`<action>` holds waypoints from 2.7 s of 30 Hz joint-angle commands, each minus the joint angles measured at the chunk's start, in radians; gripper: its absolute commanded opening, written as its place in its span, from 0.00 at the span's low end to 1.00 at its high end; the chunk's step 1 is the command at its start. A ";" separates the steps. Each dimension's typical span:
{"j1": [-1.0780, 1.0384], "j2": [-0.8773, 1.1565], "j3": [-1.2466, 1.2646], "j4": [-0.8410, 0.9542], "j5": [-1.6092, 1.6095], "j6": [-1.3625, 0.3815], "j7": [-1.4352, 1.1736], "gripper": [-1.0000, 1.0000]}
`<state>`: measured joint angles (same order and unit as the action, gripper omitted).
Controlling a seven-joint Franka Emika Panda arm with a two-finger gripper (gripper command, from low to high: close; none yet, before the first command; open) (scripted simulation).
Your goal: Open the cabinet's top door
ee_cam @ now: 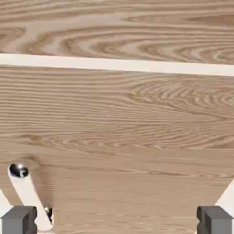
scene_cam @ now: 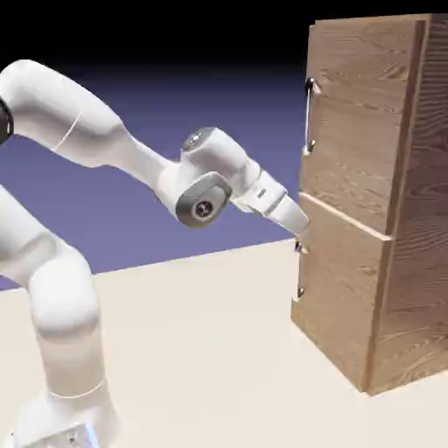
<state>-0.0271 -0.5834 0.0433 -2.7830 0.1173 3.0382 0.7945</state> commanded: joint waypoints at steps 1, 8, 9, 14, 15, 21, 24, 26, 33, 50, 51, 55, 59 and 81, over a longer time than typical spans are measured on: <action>-0.015 -0.005 0.016 0.010 0.044 0.000 0.020 0.50; -0.116 -0.040 0.128 0.080 0.348 0.003 0.159 0.50; -0.130 -0.045 0.145 0.090 0.392 0.004 0.178 0.50; -0.203 -0.070 0.225 0.140 0.609 0.006 0.277 0.50; -0.217 -0.075 0.241 0.150 0.653 0.006 0.297 0.50; -0.304 -0.105 0.337 0.210 0.914 0.009 0.416 0.50; -0.348 -0.120 0.385 0.240 1.044 0.010 0.476 0.50; -0.377 -0.130 0.417 0.260 1.131 0.011 0.515 0.50; -0.478 -0.164 0.530 0.331 1.435 0.014 0.654 0.50; -0.725 -0.249 0.803 0.501 2.175 0.022 0.991 0.50; -0.739 -0.254 0.819 0.511 2.218 0.022 1.011 0.50; -0.797 -0.274 0.883 0.551 2.392 0.024 1.090 0.50; -0.849 -0.292 0.940 0.587 2.547 0.025 1.161 0.50; -0.573 -0.238 0.647 0.373 2.255 -0.301 1.224 0.00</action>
<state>-0.6003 -0.8214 0.6902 -2.4102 2.3715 2.7385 2.0187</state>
